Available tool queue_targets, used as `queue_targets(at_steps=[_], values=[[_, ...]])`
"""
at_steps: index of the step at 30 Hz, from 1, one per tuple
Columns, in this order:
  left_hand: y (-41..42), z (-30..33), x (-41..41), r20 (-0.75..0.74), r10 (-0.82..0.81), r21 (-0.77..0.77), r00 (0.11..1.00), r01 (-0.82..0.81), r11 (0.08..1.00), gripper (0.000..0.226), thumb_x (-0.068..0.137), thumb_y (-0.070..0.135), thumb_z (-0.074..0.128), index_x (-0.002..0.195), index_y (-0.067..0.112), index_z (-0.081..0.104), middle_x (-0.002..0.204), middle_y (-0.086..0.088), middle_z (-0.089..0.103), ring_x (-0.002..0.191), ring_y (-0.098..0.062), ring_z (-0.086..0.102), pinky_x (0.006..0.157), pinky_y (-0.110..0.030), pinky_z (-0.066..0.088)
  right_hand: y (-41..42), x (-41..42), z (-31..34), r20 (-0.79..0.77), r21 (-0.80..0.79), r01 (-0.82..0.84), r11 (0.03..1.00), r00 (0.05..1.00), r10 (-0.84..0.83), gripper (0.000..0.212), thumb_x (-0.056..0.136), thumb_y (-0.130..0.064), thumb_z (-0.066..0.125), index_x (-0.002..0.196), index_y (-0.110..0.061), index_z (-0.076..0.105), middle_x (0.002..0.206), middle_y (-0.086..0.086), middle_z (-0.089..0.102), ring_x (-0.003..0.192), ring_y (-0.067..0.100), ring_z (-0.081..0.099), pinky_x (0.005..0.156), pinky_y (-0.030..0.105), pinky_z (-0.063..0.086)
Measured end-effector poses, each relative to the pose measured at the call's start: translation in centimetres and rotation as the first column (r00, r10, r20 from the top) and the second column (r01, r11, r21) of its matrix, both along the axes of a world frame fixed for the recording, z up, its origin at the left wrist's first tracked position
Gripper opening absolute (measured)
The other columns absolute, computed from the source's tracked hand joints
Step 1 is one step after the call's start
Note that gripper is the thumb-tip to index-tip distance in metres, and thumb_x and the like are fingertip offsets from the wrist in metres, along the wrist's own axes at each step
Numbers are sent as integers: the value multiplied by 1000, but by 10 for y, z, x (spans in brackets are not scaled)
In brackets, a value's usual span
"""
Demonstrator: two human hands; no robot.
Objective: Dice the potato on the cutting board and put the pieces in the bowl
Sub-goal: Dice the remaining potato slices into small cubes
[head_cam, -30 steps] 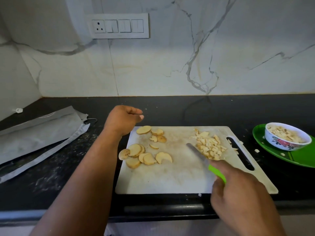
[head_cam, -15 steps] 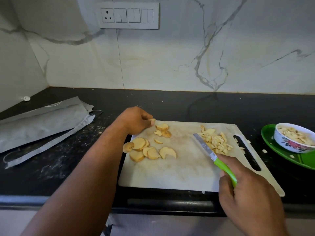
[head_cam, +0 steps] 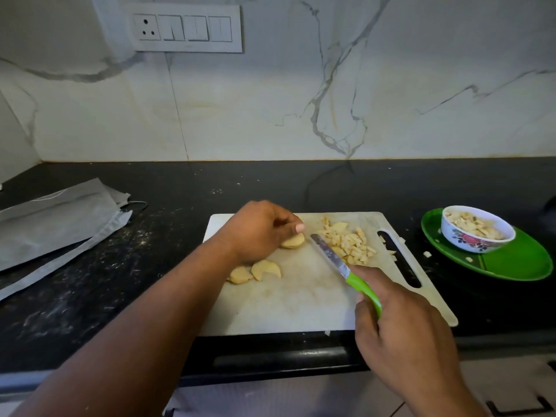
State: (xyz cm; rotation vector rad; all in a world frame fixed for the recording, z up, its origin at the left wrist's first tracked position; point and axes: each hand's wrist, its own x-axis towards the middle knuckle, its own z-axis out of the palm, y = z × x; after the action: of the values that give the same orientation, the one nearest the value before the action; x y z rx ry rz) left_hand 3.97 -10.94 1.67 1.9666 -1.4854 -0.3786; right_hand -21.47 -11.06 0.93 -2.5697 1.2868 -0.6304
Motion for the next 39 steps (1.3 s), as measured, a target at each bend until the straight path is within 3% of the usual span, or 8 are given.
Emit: queue_targets(at_steps=[5,13,17,23,27,32,36,39], values=[[10,3,20,164,-149,219,975,111,969,51,90,46,77,137,34,66,135,18,64,118,-3,60,107,-28,48,-8,1,3,40,31,-53,998,998,52,54,93,-29,52,145,-41,40,104,-18,61,79,2,47,64,12,36],[-3,-7,11,120,-14,106,993,1,994,46,80,48,85,121,30,77,108,19,70,96,-4,64,91,-25,57,-15,23,12,-2,-124,-53,991,999,54,46,91,-28,55,135,-37,58,112,-15,69,98,6,64,73,10,35],[-5,-7,11,135,-16,129,991,-2,992,42,82,50,82,120,31,78,104,21,68,94,-4,64,90,-28,59,-17,37,19,-19,-143,-56,988,998,54,46,91,-26,54,137,-35,56,115,-13,68,101,7,64,80,14,45],[-9,-7,6,237,36,150,971,-73,986,40,85,52,80,119,32,78,112,19,69,100,-7,64,94,-37,59,-16,51,24,-28,-116,-98,988,995,95,43,92,-26,55,135,-33,57,117,-13,67,98,6,63,79,14,46],[-12,-7,3,254,67,156,965,-109,982,40,84,51,81,119,31,78,115,16,71,100,-9,65,94,-38,59,-7,39,29,-110,-132,-131,983,987,117,42,90,-27,52,130,-35,58,101,-13,65,77,6,50,65,12,36],[-12,-8,5,220,78,166,972,-116,979,41,83,49,82,120,31,77,114,17,73,98,-9,65,93,-37,59,12,17,51,-211,-80,-179,981,964,159,49,92,-34,49,141,-38,43,116,-16,60,101,4,58,84,16,46],[-9,-11,7,166,99,157,981,-125,980,38,79,51,85,112,33,79,103,19,74,91,-5,67,89,-36,61,4,36,48,-176,-190,-116,975,981,82,46,89,-28,49,134,-34,52,107,-11,64,93,7,61,71,17,42],[-8,-10,6,172,92,158,981,-120,980,37,80,52,85,112,34,80,102,18,75,92,-6,67,90,-37,60,-3,55,33,-144,-152,-89,984,987,67,43,89,-25,52,132,-30,56,109,-10,65,92,8,62,70,16,43]])
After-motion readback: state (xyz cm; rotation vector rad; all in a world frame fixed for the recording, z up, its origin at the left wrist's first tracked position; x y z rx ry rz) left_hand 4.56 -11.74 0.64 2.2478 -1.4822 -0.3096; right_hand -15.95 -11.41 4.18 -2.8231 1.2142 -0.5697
